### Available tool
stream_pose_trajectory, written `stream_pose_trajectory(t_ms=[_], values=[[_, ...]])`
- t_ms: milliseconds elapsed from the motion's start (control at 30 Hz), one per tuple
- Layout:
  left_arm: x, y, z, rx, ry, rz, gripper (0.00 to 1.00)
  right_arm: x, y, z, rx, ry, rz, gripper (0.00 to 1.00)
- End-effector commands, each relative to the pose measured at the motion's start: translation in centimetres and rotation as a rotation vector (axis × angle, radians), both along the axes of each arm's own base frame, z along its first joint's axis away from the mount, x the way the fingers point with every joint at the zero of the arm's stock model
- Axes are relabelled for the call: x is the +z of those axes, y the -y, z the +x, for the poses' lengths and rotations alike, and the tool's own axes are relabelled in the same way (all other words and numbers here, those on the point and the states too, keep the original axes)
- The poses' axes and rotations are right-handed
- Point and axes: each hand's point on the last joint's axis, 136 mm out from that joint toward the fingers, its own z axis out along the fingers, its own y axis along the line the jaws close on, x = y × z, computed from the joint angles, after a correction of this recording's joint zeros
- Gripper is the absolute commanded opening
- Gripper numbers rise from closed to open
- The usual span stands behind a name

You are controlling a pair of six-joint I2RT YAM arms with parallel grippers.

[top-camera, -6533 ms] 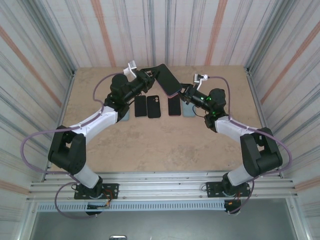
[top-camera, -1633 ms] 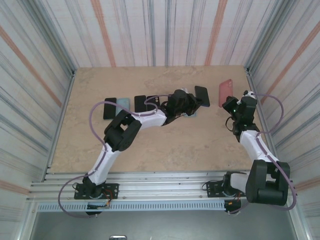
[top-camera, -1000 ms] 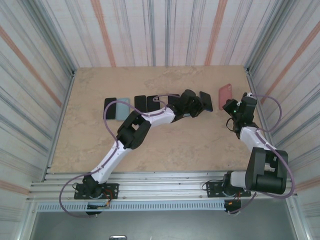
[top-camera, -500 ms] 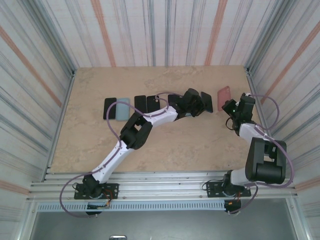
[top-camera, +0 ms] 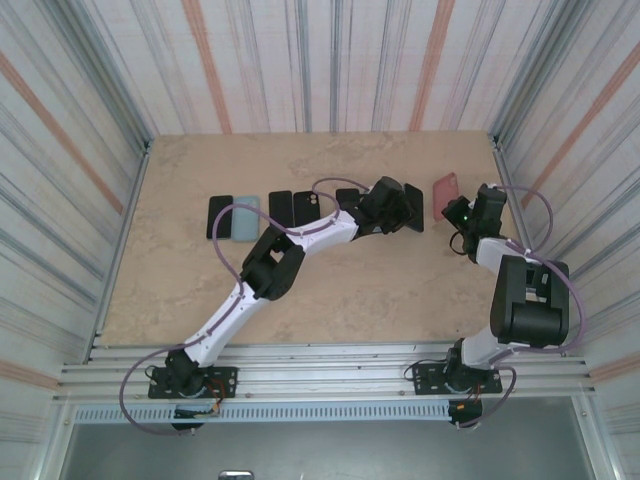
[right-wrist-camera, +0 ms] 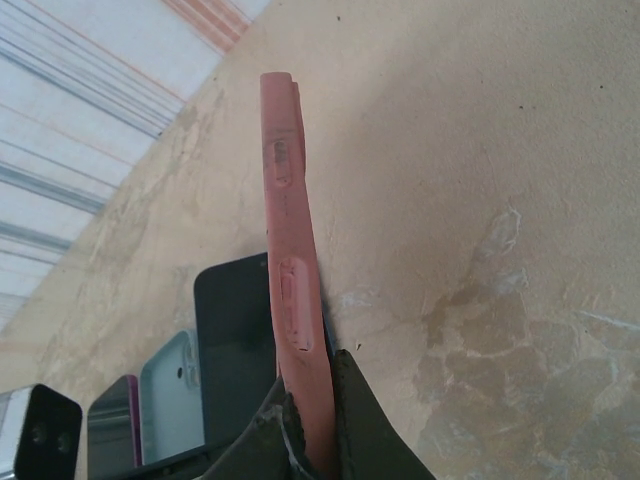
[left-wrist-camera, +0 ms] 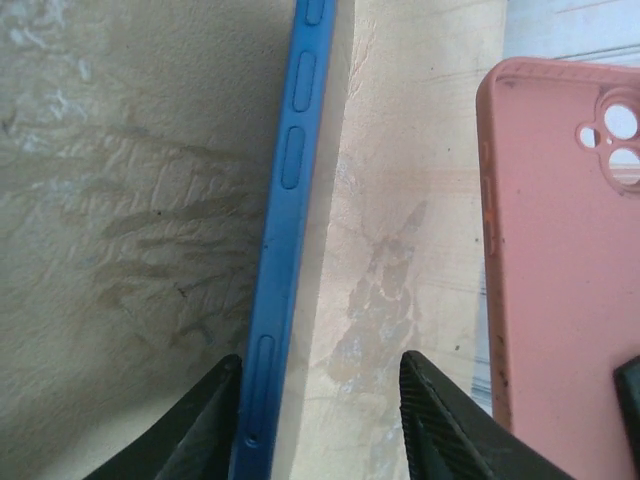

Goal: Take the phone out of the phone case

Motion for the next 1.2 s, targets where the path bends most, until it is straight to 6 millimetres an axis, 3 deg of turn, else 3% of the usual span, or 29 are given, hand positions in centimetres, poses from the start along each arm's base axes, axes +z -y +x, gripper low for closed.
stream_pose_trajectory(t_ms=[0,367,700,1000,1167], values=[[2.0,-0.1,0.2,-0.015,0.089,0.05,0.47,1.0,0.3,0.9,-0.002,0.027,0.007,0.01],[1.2,-0.8,0.8,-0.006,0.081,0.065,0.52,-1.1,-0.4,2.2,0.074,-0.002,0.044,0.01],[2.1,-1.9,1.1,0.012,0.098,0.071,0.58,-3.4,0.2,3.1,0.078,-0.057,0.093,0.03],[4.8,-2.2,1.1,0.005,0.144,0.052,0.61,-4.9,-0.5,2.8,0.131,-0.15,0.155,0.06],[6.5,-2.2,0.9,-0.006,0.165,0.031,0.62,-5.4,0.4,2.3,0.123,-0.176,0.177,0.09]])
